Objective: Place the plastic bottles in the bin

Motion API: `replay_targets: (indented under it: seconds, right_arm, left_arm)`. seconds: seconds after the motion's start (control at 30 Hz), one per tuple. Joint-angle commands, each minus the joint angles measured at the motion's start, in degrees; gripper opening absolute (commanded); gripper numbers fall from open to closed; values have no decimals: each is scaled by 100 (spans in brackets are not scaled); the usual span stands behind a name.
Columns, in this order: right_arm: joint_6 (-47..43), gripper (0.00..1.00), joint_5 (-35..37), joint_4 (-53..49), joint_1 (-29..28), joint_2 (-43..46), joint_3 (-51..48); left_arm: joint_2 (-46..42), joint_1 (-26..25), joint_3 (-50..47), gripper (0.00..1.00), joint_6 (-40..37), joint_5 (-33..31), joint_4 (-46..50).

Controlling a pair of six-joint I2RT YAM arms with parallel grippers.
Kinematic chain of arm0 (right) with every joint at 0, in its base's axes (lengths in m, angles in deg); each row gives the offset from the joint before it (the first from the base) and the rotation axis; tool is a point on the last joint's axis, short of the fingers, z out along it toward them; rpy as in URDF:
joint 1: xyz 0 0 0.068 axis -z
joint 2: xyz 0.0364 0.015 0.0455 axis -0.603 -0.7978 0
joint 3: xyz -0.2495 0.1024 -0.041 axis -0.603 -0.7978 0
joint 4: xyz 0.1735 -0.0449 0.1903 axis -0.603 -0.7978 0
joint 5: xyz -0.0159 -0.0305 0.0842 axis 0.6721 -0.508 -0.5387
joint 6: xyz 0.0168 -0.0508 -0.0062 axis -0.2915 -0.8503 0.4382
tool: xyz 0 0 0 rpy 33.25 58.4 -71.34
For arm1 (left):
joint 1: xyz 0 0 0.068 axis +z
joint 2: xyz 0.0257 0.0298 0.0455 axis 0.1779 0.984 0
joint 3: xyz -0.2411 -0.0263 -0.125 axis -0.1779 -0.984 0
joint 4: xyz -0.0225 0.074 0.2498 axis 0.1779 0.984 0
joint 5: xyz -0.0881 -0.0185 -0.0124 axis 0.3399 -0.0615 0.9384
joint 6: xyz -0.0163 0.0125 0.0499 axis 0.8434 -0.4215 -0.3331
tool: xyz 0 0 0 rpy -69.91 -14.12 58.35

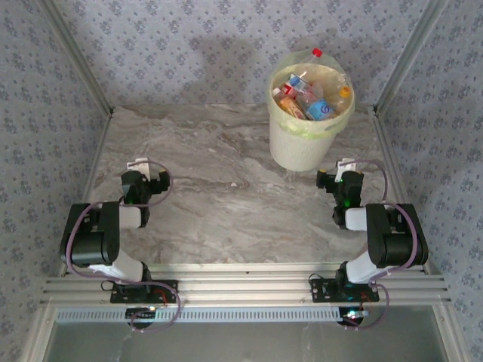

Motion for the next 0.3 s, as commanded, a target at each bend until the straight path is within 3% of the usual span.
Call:
replay_targets:
  seconds: [0.0,0.27]
  right_arm:
    - [51,100,3,-11,26,-32,62]
    - [42,100,18,-15,10,-32,66]
  left_arm:
    - [-5,-35,91,100,-71,46,-8]
    - [-9,-29,91,100,-70,46,-8]
